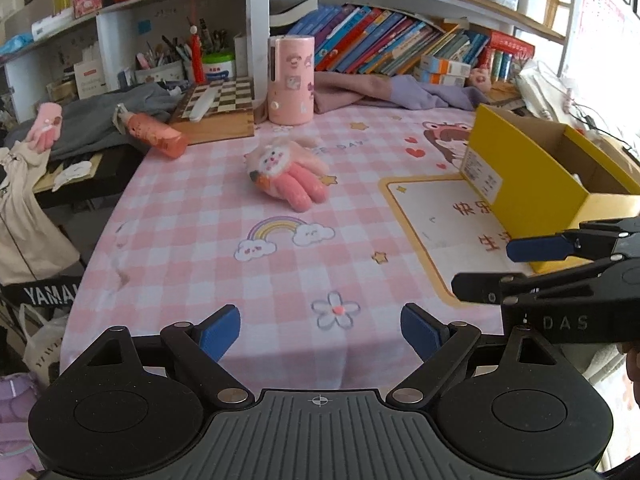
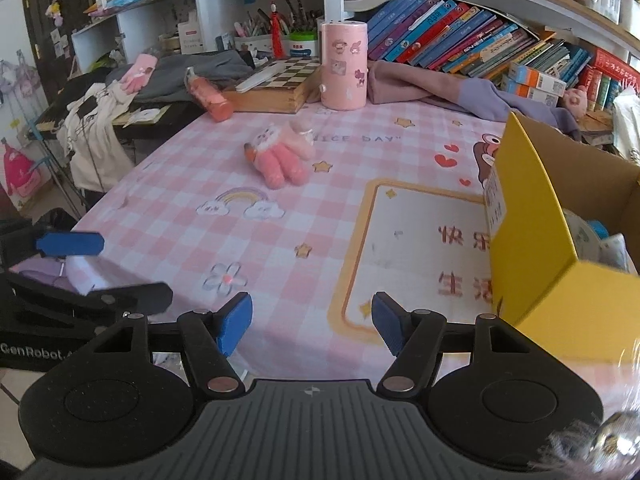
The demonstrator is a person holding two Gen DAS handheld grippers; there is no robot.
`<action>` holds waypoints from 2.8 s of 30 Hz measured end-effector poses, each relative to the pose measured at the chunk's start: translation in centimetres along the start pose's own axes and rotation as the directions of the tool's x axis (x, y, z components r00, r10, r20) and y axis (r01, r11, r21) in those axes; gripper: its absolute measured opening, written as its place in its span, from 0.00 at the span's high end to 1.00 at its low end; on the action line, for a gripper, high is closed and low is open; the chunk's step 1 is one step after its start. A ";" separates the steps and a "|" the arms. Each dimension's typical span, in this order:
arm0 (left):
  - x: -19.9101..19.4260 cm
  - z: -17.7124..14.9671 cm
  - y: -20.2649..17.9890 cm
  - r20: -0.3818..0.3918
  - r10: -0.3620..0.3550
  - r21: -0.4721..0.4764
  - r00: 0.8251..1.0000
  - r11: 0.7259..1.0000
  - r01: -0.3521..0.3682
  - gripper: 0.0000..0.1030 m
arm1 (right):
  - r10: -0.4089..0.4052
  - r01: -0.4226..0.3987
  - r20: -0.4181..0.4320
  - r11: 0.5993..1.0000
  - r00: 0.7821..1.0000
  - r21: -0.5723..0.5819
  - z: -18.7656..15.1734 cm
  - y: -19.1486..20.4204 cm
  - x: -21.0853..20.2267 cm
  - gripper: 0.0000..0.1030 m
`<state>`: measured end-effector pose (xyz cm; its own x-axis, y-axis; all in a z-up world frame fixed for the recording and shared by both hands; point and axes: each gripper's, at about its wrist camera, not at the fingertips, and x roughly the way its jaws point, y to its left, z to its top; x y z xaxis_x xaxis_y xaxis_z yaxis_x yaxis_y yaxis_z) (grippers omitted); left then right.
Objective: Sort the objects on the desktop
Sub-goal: 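Move both tools toward the pink plush bunny and white charger, then grasp the pink plush bunny with the left tool while the right tool grasps the white charger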
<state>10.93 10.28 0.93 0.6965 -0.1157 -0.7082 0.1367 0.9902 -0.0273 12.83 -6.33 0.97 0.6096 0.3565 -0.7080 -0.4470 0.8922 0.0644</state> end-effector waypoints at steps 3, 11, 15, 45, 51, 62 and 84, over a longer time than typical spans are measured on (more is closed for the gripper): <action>1.4 1.3 0.0 0.000 0.006 -0.002 1.000 1.000 -0.006 0.13 | 0.007 -0.007 0.003 1.000 1.000 0.012 1.4 -1.0 1.3 0.38; 4.8 5.0 0.8 0.001 0.046 -0.031 0.999 0.998 -0.046 0.13 | 0.039 -0.039 0.007 0.996 0.999 0.074 5.4 -3.6 4.9 0.38; 5.8 6.3 1.3 0.000 0.077 -0.059 0.997 0.995 -0.077 0.13 | 0.069 -0.068 -0.002 0.993 0.998 0.093 7.0 -4.4 6.7 0.38; 17.1 10.7 5.6 -0.101 0.003 -0.197 0.995 0.980 -0.023 0.79 | 0.102 -0.101 -0.035 0.994 0.994 0.032 11.5 -6.0 12.4 0.33; 12.5 9.4 8.2 -0.063 0.047 -0.286 0.997 0.956 -0.064 0.82 | 0.158 -0.157 -0.055 0.987 0.986 0.012 12.8 -4.6 14.5 0.33; 9.2 7.9 9.3 -0.060 0.122 -0.357 0.991 0.924 -0.136 0.82 | 0.207 -0.219 -0.101 0.968 0.973 -0.125 14.9 -0.4 20.1 0.24; 8.1 8.1 9.0 -0.024 0.120 -0.358 0.993 0.926 -0.120 0.82 | 0.192 -0.217 -0.110 0.928 0.975 -0.304 15.4 0.9 23.8 0.39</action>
<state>23.56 17.61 0.66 0.6911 0.0058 -0.7227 -0.2091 0.9588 -0.1922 36.99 7.22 -4.96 0.4363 0.4889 -0.7554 -0.7462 0.6657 -0.0002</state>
